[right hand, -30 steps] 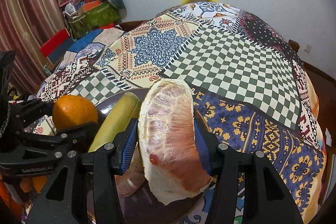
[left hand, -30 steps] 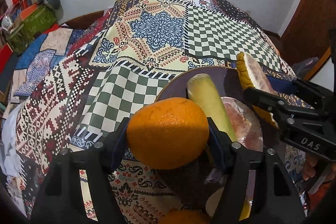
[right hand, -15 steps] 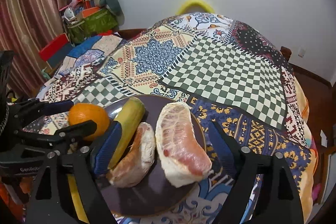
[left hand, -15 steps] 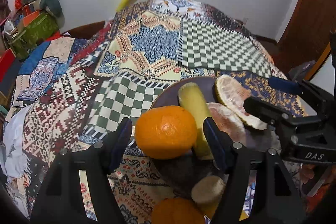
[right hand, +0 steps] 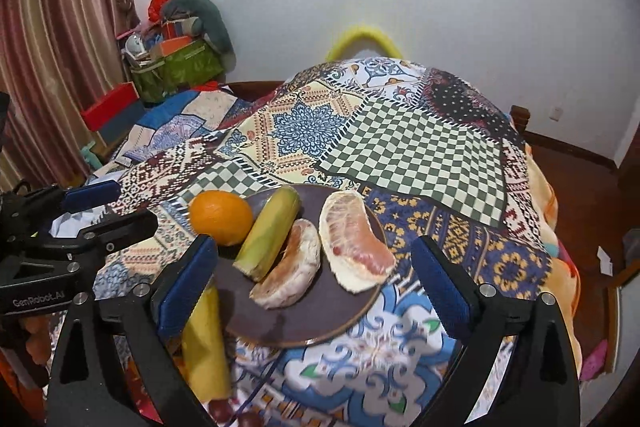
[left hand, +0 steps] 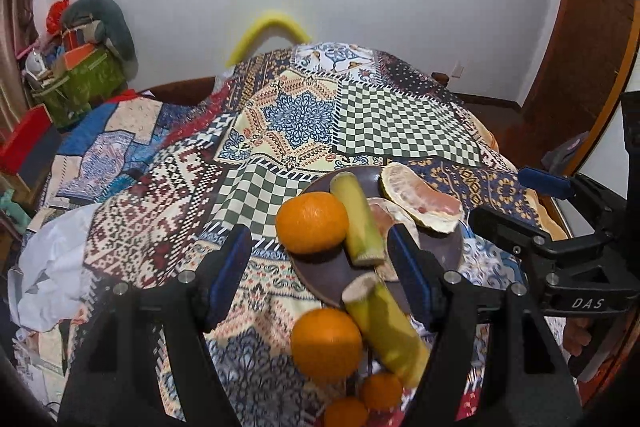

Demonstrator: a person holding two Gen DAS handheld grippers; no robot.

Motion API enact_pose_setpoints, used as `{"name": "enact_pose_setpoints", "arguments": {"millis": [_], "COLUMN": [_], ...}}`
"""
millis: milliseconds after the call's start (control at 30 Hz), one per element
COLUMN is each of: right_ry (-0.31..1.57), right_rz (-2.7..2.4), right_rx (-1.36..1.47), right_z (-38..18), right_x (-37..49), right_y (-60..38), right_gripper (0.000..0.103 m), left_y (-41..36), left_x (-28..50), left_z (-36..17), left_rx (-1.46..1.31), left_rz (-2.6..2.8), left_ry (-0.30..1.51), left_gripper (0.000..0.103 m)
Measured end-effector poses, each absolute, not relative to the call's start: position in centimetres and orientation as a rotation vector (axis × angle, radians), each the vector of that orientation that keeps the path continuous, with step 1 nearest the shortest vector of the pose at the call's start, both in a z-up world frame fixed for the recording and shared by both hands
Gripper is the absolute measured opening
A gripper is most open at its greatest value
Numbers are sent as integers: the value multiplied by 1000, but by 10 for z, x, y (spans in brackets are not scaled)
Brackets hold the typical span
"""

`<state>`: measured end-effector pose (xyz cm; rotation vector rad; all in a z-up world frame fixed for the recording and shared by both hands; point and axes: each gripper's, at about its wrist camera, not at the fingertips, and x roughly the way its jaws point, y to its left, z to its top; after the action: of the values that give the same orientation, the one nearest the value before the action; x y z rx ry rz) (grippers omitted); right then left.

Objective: Organize fruits
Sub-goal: 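Place the orange on the plate with the left tool while the right tool releases the pomelo segment beside it, then grasp the yellow corn cob with the right tool while the left tool approaches a large orange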

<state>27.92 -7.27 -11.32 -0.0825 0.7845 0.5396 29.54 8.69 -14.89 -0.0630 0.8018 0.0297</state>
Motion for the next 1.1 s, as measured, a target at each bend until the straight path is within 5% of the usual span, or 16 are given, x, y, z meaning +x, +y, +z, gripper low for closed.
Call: {"name": "enact_pose_setpoints", "arguments": {"millis": [433, 1100], "right_ry": [744, 883], "right_rz": [497, 488], "right_rx": [-109, -116], "right_z": [-98, -155], "right_x": [225, 205], "right_y": [-77, -53], "right_gripper": [97, 97], "left_y": [83, 119], "left_x": [235, 202], "left_z": [-126, -179], "left_rx": [-93, -174], "left_rz": [31, 75], "left_ry": [750, 854], "left_gripper": [73, 73]}}
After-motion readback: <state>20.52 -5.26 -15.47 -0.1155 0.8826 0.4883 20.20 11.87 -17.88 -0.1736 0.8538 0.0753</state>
